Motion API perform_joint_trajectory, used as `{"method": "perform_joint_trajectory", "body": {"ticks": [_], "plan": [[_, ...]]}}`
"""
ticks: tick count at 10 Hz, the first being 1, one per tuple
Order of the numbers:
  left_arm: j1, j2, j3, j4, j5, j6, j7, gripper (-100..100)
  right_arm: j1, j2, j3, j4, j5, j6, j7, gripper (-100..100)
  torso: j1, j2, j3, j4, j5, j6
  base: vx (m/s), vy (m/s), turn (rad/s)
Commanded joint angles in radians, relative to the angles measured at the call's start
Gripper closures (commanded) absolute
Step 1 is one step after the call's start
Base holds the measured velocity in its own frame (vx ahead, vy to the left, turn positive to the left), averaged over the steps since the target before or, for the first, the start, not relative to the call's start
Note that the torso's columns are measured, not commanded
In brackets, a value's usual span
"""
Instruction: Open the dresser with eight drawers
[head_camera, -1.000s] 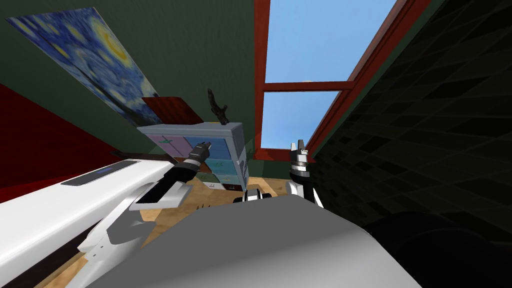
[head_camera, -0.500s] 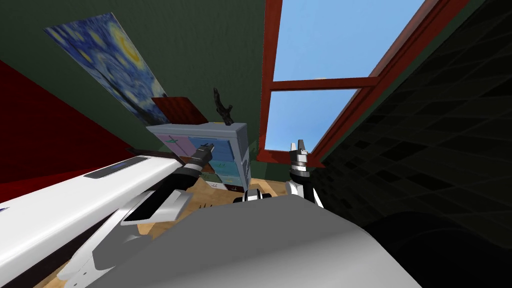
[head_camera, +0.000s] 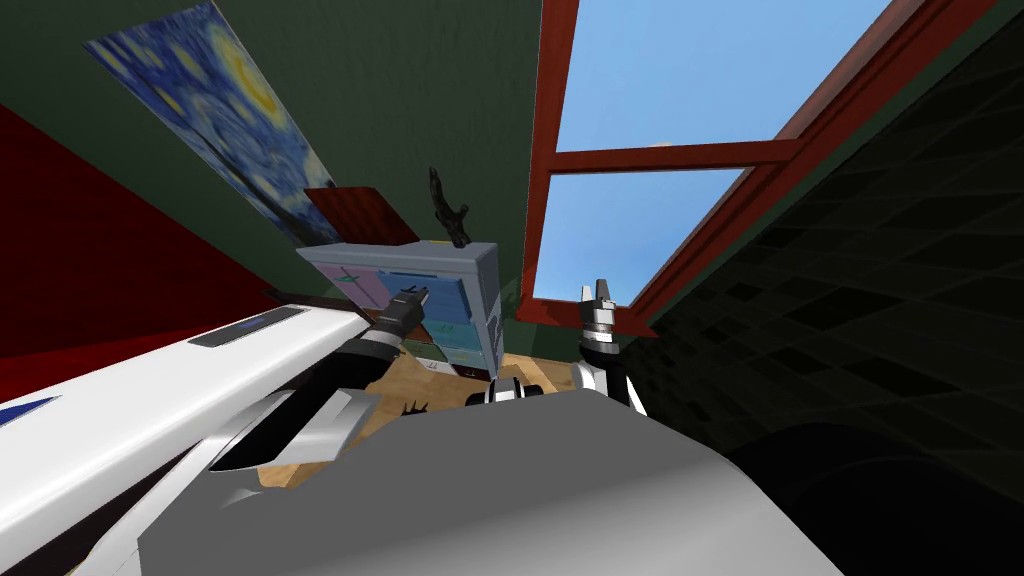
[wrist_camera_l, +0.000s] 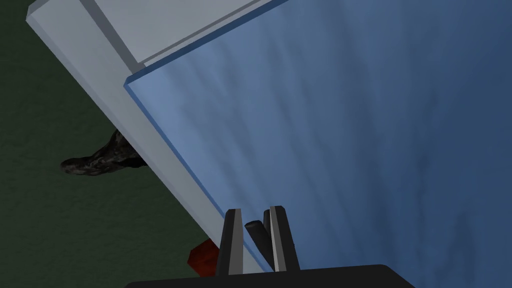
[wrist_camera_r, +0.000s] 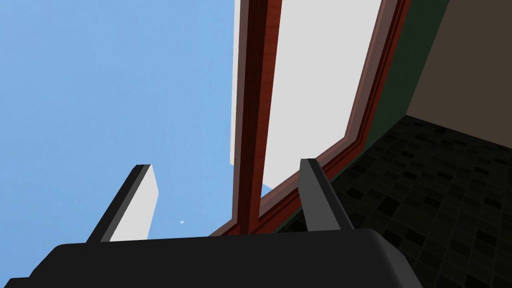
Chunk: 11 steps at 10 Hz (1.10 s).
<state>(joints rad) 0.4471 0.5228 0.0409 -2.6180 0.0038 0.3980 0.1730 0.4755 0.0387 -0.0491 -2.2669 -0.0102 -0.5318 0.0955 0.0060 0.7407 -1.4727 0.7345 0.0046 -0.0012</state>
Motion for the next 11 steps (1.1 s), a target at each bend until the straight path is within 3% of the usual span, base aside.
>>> {"method": "perform_joint_trajectory", "body": {"ticks": [1,2,3,6,8,9,11], "plan": [[-0.004,0.039,0.019,0.003,0.024,0.045,0.029,100,0.000,0.000,0.000,0.000,0.000,0.000,0.000,0,0.000,-0.003,-0.002,0.000,0.000,0.000,-0.129,0.015,0.010],[-0.008,0.034,0.019,0.000,0.022,0.035,0.024,100,0.000,0.000,0.000,0.000,0.000,0.000,0.000,0,0.000,-0.006,-0.004,0.000,-0.001,0.000,-0.067,0.006,-0.005],[-0.058,0.015,0.005,0.050,-0.013,0.005,0.047,100,0.000,0.000,0.000,0.000,0.000,0.000,0.000,0,-0.001,-0.010,-0.007,0.000,-0.002,0.000,-0.165,0.017,-0.039],[-0.140,0.015,0.005,0.131,-0.013,0.005,0.047,100,0.000,0.000,0.000,0.000,0.000,0.000,0.000,0,-0.001,-0.003,-0.004,0.005,-0.003,-0.002,-0.122,0.015,-0.018],[-0.140,0.015,0.005,0.171,-0.013,0.005,0.047,100,0.000,0.000,0.000,0.000,0.000,0.000,0.000,0,0.004,-0.010,-0.008,0.002,-0.002,-0.004,0.012,-0.003,-0.007],[-0.183,-0.005,-0.010,0.200,-0.049,-0.030,0.068,100,0.000,0.000,0.000,0.000,0.000,0.000,0.000,0,0.007,-0.011,-0.008,-0.001,0.001,-0.005,-0.153,0.037,-0.013],[-0.251,-0.005,-0.010,0.256,-0.049,-0.030,0.068,100,0.000,0.000,0.000,0.000,0.000,0.000,0.000,0,0.010,0.001,-0.001,0.004,0.002,-0.005,-0.159,0.035,-0.037]]}}
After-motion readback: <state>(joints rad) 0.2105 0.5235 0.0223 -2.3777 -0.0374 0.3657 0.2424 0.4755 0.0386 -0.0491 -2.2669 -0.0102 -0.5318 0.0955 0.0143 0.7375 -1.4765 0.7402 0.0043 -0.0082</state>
